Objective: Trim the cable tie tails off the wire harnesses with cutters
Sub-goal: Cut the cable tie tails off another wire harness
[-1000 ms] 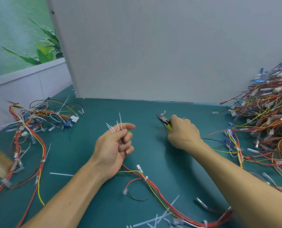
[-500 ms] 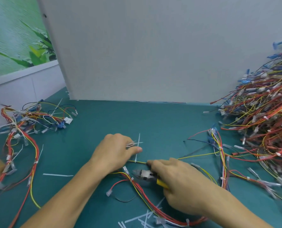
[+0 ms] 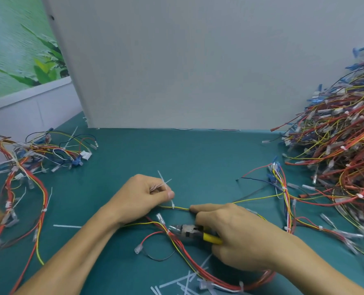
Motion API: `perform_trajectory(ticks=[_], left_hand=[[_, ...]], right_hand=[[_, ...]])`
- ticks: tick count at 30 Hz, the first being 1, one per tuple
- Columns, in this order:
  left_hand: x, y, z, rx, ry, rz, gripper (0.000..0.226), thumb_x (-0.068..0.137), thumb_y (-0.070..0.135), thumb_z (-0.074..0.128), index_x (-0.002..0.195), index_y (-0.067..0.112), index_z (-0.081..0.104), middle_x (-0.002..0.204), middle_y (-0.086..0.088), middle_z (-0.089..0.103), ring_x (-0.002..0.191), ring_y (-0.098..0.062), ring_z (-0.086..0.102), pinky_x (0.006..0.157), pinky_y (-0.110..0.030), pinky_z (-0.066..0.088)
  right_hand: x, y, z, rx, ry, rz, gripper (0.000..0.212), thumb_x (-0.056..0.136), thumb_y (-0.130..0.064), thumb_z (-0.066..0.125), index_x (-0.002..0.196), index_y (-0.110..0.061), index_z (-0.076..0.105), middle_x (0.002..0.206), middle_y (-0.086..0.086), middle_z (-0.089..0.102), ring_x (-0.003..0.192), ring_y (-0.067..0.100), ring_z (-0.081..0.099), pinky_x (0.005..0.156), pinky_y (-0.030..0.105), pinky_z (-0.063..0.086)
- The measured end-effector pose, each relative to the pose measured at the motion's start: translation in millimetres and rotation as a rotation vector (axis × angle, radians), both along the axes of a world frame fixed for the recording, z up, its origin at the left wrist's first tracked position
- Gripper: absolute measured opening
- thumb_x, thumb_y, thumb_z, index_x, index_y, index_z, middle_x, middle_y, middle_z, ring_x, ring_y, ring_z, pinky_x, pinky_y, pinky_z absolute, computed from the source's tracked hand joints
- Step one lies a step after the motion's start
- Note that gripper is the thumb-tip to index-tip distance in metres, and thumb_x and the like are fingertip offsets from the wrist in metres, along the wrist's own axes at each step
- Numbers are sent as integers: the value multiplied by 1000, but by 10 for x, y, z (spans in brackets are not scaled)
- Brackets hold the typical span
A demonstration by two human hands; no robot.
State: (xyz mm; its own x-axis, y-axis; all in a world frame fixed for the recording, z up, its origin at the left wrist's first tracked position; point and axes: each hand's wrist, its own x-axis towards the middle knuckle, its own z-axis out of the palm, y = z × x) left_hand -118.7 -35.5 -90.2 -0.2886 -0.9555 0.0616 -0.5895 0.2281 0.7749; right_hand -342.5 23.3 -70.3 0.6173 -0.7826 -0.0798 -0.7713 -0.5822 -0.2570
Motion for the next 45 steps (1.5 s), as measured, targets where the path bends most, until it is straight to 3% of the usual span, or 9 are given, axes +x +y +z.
perform_trajectory(ticks=[5, 13, 19, 22, 26, 33, 36, 41, 45], left_hand=[[30, -23, -8, 52, 152, 15, 30, 69, 49, 65, 76, 21, 73, 81, -25, 64, 70, -16, 49, 70, -33, 40], [27, -25, -17, 17, 94, -20, 23, 74, 43, 63, 76, 23, 72, 73, -25, 58, 64, -13, 43, 64, -30, 36], [45, -41, -56, 22, 118, -18, 24, 74, 43, 63, 76, 20, 71, 70, -22, 56, 65, -14, 42, 65, -31, 35], [47, -47, -72, 7, 158, -9, 22, 78, 39, 66, 76, 18, 72, 70, -21, 58, 66, -13, 44, 65, -29, 35], [-20, -60, -74, -34, 402, 115, 21, 90, 17, 64, 72, 12, 73, 47, 12, 43, 45, -3, 33, 47, -16, 30], [-162, -30, -28, 109, 816, 144, 19, 89, 11, 55, 78, 5, 69, 47, 9, 27, 44, -8, 19, 53, -29, 15], [-68, -48, 2, 23, 649, 199, 16, 88, 0, 59, 81, 7, 72, 43, 13, 37, 41, -4, 28, 47, -17, 24], [199, -59, 74, -153, -307, 3, 10, 76, 23, 75, 85, 27, 76, 51, 11, 58, 51, -7, 51, 54, -15, 39], [127, -30, 60, -63, -372, -121, 13, 73, 28, 80, 85, 25, 78, 81, 8, 73, 76, -9, 66, 75, -31, 50]], right_hand=[[-5, -2, 11, 26, -11, -25, 13, 78, -11, 47, 85, -22, 46, 137, -14, 48, 120, 21, 49, 87, 29, 44], [57, -173, 98, -196, 235, -252, 13, 82, -17, 47, 91, -24, 54, 97, -3, 42, 72, 30, 43, 54, 32, 28], [149, -289, 89, -193, 265, -239, 8, 83, -15, 47, 86, -21, 51, 89, 0, 34, 70, 30, 41, 49, 29, 21], [174, -326, 50, -148, 118, -228, 9, 86, -23, 51, 94, -22, 53, 95, -1, 44, 87, 31, 52, 61, 31, 37], [276, -362, -6, -66, -122, -261, 29, 87, -42, 63, 100, -20, 48, 101, 0, 60, 97, 28, 54, 78, 36, 45], [421, -488, -52, 33, -523, -415, 22, 83, -39, 70, 91, -22, 58, 80, -4, 62, 81, 18, 54, 65, 28, 43], [414, -512, -93, 41, -482, -419, 24, 80, -37, 73, 91, -24, 57, 83, -8, 62, 85, 18, 54, 68, 29, 44], [517, -455, -200, 4, -376, -354, 30, 78, -35, 75, 96, -25, 52, 99, -5, 66, 97, 25, 55, 80, 37, 47], [558, -434, -256, -92, -346, -299, 21, 84, -29, 65, 97, -20, 52, 95, 3, 65, 93, 31, 53, 75, 41, 47]])
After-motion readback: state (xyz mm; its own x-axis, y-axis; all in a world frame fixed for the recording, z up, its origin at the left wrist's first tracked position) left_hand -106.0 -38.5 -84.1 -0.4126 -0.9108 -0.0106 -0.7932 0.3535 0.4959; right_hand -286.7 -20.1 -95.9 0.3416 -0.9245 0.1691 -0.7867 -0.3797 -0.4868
